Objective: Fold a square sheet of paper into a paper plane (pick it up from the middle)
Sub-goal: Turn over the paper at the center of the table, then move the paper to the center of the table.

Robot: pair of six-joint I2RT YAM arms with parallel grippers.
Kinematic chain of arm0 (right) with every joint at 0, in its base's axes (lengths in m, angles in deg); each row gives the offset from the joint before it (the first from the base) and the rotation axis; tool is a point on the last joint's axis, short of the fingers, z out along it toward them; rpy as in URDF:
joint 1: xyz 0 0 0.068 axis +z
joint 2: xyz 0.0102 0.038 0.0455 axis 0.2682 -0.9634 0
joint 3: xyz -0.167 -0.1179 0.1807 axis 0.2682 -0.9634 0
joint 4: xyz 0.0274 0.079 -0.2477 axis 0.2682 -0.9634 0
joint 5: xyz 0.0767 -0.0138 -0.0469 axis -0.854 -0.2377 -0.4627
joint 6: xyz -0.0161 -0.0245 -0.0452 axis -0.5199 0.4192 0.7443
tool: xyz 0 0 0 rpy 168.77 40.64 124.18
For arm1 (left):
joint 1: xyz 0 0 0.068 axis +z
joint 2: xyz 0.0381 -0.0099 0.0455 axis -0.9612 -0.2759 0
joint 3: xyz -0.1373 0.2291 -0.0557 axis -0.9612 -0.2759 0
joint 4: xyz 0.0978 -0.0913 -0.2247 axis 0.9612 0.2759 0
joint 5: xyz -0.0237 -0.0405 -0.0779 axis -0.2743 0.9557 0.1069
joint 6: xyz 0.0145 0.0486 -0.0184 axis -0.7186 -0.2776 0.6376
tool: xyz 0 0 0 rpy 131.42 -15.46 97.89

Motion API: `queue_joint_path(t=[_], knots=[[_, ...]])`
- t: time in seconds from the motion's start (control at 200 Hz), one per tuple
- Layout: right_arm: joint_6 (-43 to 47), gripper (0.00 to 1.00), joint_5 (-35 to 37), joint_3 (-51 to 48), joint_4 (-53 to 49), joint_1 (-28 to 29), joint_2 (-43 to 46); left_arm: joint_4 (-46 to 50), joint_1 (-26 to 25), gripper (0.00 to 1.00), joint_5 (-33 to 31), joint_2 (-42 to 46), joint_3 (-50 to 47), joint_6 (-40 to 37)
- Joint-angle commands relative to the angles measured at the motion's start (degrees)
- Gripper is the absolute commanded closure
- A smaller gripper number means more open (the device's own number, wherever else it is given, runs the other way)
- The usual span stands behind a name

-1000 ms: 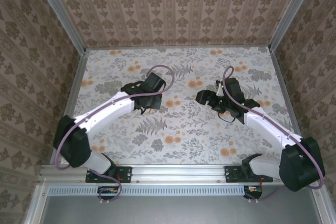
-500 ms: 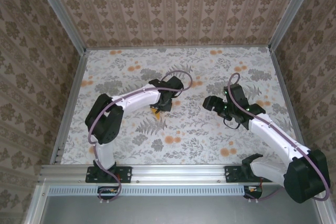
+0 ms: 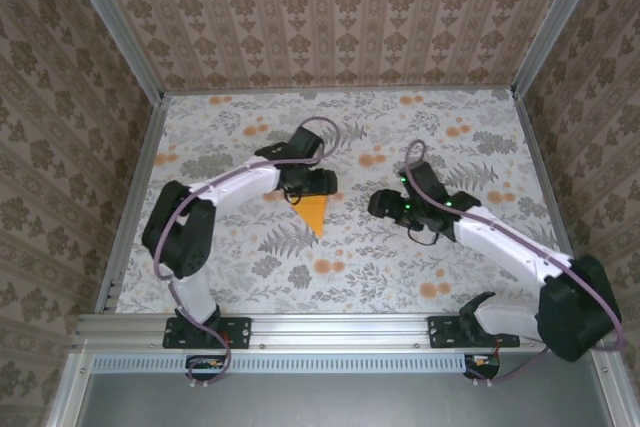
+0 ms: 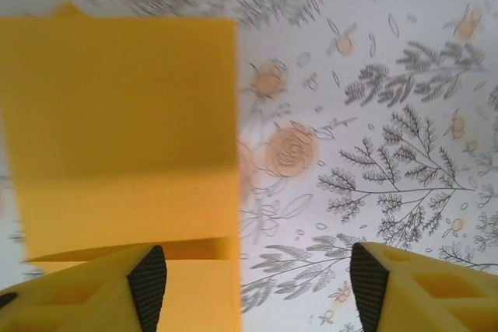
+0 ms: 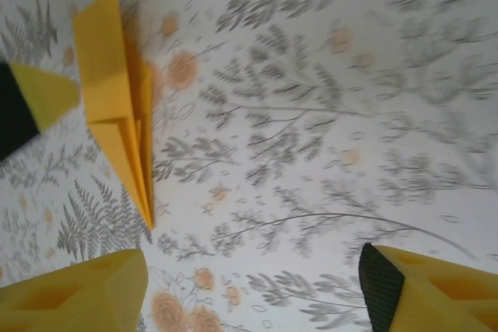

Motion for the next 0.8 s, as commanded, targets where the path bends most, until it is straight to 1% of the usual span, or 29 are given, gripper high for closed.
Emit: queue_joint_path(t=[0.0,0.045,0.12,0.185,0.21,0.225,0.315,0.41,0.46,0.57,0.665,0.795], knots=[[-2.09,0.29,4.66,5.78,3.85,6.65,-6.53,-3.66,3.79,0.27,1.61,6.15,-3.8,-0.33],[-2.68,0.32,5.82,8.33,4.74,9.43,-10.48,-3.9,5.49,0.26,1.56,8.15,-5.75,-1.19],[-3.37,0.35,6.5,12.79,6.08,13.05,-16.28,-4.5,8.29,0.24,3.53,11.24,-8.93,-3.25],[-4.14,0.37,6.37,16.5,7.04,15.36,-21.12,-4.9,10.57,0.16,3.13,14.3,-11.7,-3.68],[-4.45,0.37,6.11,17.88,7.37,15.85,-22.94,-5.07,10.99,0.13,3.15,15.4,-12.98,-3.63],[-4.56,0.37,5.98,18.62,7.57,16.2,-23.82,-5.27,12.87,0.12,3.24,16.1,-13.59,-3.61],[-5.58,0.41,3.68,22.82,8.66,17.32,-30.11,-5.84,17.34,0.07,3.66,19.7,-17.18,-3.1],[-5.92,0.42,1.88,26.01,9.15,17.84,-34.81,-6.57,21.17,0.0,3.59,22.77,-20.56,-2.75],[-5.73,0.42,1.57,27.08,8.81,17.8,-36.53,-6.83,22.7,0.0,3.92,23.69,-21.94,-2.54],[-4.64,0.42,2.59,28.33,6.53,17.77,-38.64,-6.98,24.76,0.0,5.13,24.44,-23.56,-2.55],[-2.89,0.42,3.0,28.99,3.74,17.44,-39.98,-7.25,25.15,0.0,5.67,24.44,-24.13,-2.38],[-0.77,0.42,0.74,27.87,2.22,17.01,-41.02,-7.45,25.23,0.0,6.2,24.14,-24.28,-1.79]])
